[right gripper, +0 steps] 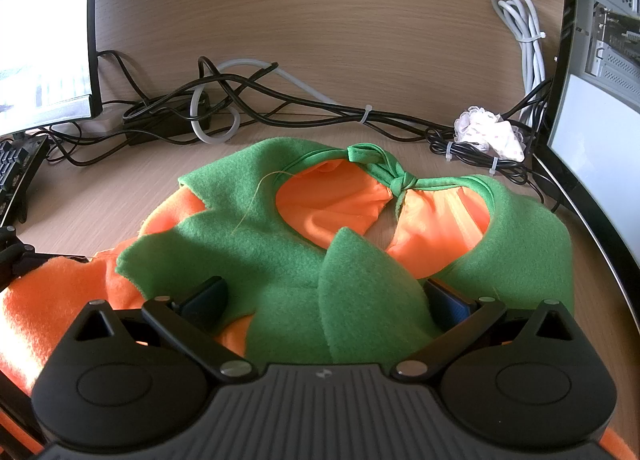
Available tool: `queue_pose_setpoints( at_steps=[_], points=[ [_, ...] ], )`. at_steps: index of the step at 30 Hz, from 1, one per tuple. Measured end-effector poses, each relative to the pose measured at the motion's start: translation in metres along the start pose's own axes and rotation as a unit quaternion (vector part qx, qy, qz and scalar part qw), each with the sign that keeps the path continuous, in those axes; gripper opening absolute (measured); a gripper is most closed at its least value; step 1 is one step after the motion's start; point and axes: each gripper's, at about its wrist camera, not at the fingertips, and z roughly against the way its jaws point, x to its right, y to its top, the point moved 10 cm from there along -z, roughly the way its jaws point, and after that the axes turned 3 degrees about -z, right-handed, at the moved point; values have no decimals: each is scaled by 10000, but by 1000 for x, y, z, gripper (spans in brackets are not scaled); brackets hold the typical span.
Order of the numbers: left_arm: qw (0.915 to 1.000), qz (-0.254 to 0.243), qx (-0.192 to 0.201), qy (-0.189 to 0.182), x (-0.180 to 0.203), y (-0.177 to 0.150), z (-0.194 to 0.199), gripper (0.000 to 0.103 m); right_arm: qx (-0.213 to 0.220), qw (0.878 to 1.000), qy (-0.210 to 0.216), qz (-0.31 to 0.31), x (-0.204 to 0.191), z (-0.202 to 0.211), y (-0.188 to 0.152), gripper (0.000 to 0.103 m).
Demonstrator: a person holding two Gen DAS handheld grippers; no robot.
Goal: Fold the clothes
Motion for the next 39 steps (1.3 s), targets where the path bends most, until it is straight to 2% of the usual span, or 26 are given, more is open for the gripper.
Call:
queue_pose_setpoints(
  at_steps=[39],
  points=[
    [9999, -37, 15, 102, 1, -1, 2, 103, -2, 10000, -3, 1, 0, 0, 0, 103]
  ],
)
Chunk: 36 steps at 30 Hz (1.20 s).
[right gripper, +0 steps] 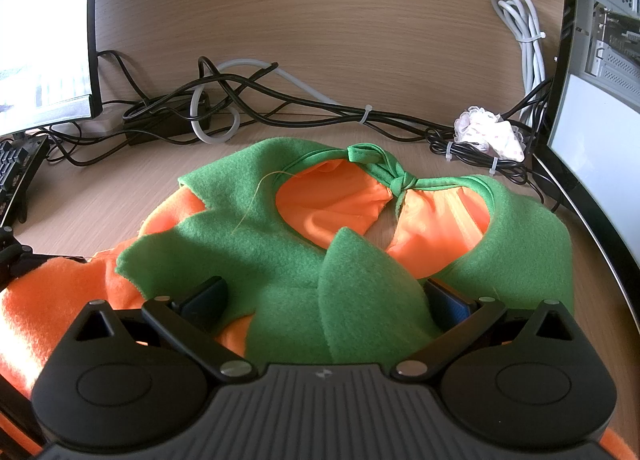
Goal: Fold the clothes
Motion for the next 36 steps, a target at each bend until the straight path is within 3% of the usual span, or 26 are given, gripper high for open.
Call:
queue_pose_setpoints(
  at_steps=[36],
  points=[
    [10000, 43, -1, -42, -1, -1, 0, 103, -4, 10000, -4, 1, 0, 0, 0, 103]
  ],
)
